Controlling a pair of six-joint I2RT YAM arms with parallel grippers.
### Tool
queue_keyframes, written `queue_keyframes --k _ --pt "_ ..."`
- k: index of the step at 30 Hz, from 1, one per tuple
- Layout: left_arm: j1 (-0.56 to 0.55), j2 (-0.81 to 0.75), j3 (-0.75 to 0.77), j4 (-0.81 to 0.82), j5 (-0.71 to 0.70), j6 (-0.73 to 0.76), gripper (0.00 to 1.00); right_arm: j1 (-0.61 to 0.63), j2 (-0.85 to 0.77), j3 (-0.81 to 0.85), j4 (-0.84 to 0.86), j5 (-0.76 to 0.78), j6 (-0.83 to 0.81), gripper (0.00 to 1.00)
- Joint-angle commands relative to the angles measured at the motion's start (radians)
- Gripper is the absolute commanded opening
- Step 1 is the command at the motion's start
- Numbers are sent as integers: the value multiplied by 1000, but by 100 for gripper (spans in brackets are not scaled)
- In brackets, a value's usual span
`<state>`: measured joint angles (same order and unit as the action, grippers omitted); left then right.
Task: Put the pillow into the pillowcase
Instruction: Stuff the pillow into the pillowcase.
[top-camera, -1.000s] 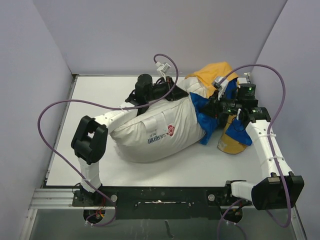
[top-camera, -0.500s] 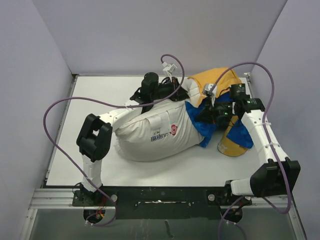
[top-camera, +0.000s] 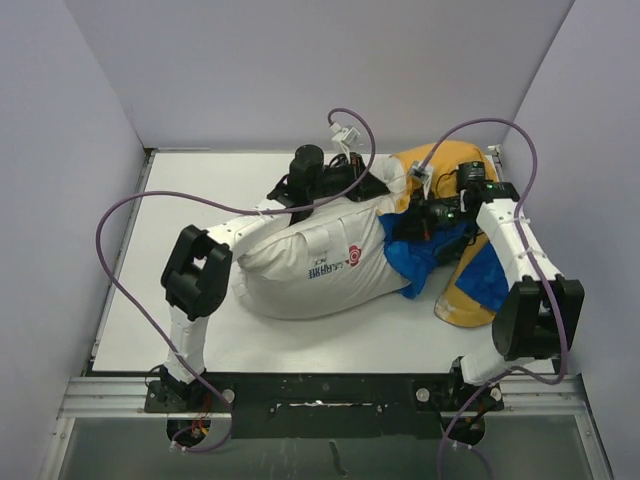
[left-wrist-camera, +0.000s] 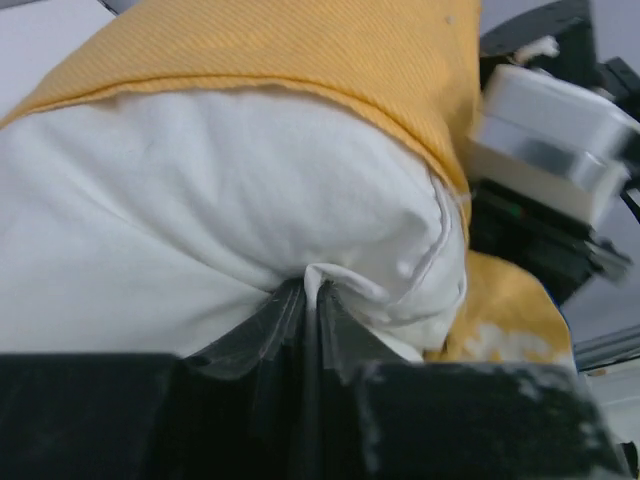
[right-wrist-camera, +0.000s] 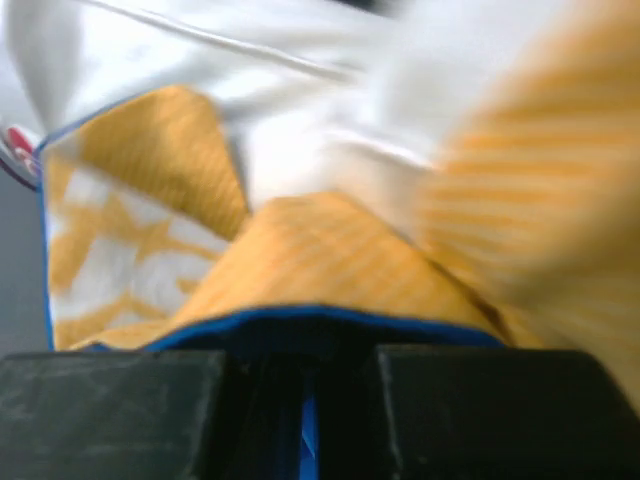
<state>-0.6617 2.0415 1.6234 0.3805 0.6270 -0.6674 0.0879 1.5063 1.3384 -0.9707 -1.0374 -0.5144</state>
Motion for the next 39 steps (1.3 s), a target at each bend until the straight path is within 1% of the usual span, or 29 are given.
queue_keyframes --k 1,4,5,7,8,11,13,14,16,18,20,22,24,27,29,30,31,32,33,34,35,36,37,39 --pt "40 -4 -87 71 -57 8 21 -152 114 80 134 -90 103 5" --pt "117 -127 -133 80 -59 17 50 -158 130 96 135 -94 94 5" --pt "144 -172 -141 67 -58 31 57 -156 132 95 140 -100 96 6" --pt "195 -266 -140 4 -53 82 68 -147 135 92 147 -102 99 6" --pt "224 -310 -132 -46 -46 122 71 -144 137 91 151 -102 99 6" --pt "244 -439 -87 -261 -61 311 76 -142 143 93 160 -114 102 7" --pt "235 -511 -75 -394 -68 440 77 -142 154 110 158 -134 101 7" --pt "218 -547 -82 -447 -63 511 78 -142 158 123 152 -150 93 10" --pt "135 -611 -112 -559 -98 704 84 -139 169 156 127 -195 61 17" --pt "19 -645 -142 -660 -183 917 90 -131 175 193 96 -220 35 28" --pt "-66 -623 -130 -766 -251 1052 91 -120 171 225 83 -203 25 39" --pt "-102 -569 -89 -885 -316 1135 91 -113 160 240 87 -179 27 51" --pt "-114 -501 -50 -962 -409 1198 91 -108 137 233 93 -156 25 61" --pt "-112 -404 -16 -1025 -558 1276 91 -100 87 193 127 -102 28 76" --pt "-102 -371 -29 -1002 -596 1297 91 -81 46 150 160 -27 30 85" --pt "-96 -359 -33 -994 -578 1291 89 -59 27 129 179 27 35 88" --pt "-86 -344 -23 -1002 -541 1278 84 -29 11 113 194 98 34 90" --pt "-76 -327 -4 -1017 -500 1260 74 4 0 96 205 168 29 92" --pt "-67 -309 16 -1037 -465 1239 51 38 -10 84 212 249 28 92" --pt "-63 -296 32 -1048 -440 1221 25 65 -20 73 218 328 28 93" --pt "-60 -290 39 -1048 -421 1204 9 88 -35 58 229 404 32 93" --pt "-59 -287 37 -1049 -396 1194 2 104 -46 41 250 480 34 92" --pt "-55 -287 32 -1049 -367 1185 0 116 -63 23 273 545 33 92" --pt "-40 -289 23 -1031 -296 1145 0 148 -79 2 289 658 21 91"
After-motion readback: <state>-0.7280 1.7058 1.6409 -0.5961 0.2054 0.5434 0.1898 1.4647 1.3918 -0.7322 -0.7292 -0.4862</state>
